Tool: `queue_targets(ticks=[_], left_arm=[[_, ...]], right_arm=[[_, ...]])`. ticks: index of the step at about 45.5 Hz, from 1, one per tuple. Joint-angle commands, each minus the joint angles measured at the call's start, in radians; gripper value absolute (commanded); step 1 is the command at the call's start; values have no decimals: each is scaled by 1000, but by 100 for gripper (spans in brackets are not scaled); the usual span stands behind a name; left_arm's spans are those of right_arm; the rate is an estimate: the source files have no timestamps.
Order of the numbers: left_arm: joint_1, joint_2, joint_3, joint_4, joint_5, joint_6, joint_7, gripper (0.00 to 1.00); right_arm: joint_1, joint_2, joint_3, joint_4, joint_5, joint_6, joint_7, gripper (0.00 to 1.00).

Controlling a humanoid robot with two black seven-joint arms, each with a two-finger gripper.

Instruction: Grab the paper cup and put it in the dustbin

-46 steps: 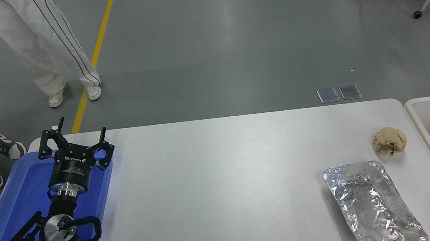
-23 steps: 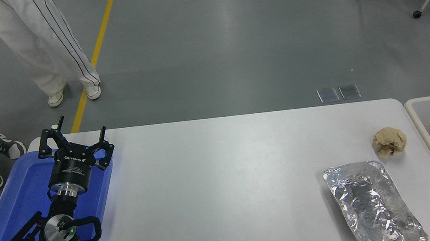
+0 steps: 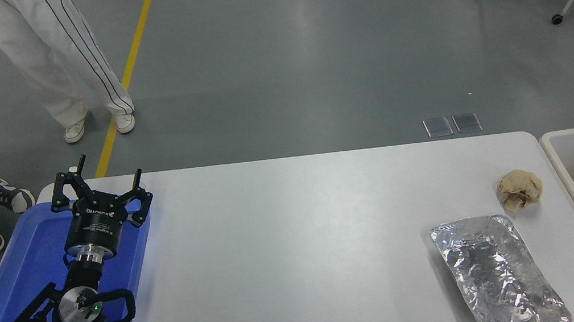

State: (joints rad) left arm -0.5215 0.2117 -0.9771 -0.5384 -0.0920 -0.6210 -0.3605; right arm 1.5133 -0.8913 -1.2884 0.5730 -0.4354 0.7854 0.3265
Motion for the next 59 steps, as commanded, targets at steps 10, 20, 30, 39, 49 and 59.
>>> queue_targets(ticks=[10,20,30,39,49,59], left_arm=[[-2,0,0,0,0,0,0,100],[-2,0,0,0,0,0,0,100],[-2,0,0,0,0,0,0,100],[-2,0,0,0,0,0,0,100],[-2,0,0,0,1,0,0,100],[0,0,0,0,0,0,0,100]], right_arm=[[-439,95,368,-309,3,0,-1,0],[-567,158,385,-384,6,-123,-76,0],[-680,184,509,-430,7,-297,-153,0],[-752,216,603,-433,7,-538,-224,0],[-789,244,607,-432,7,-621,-262,0],[-809,252,607,-432,7,-629,-267,0]])
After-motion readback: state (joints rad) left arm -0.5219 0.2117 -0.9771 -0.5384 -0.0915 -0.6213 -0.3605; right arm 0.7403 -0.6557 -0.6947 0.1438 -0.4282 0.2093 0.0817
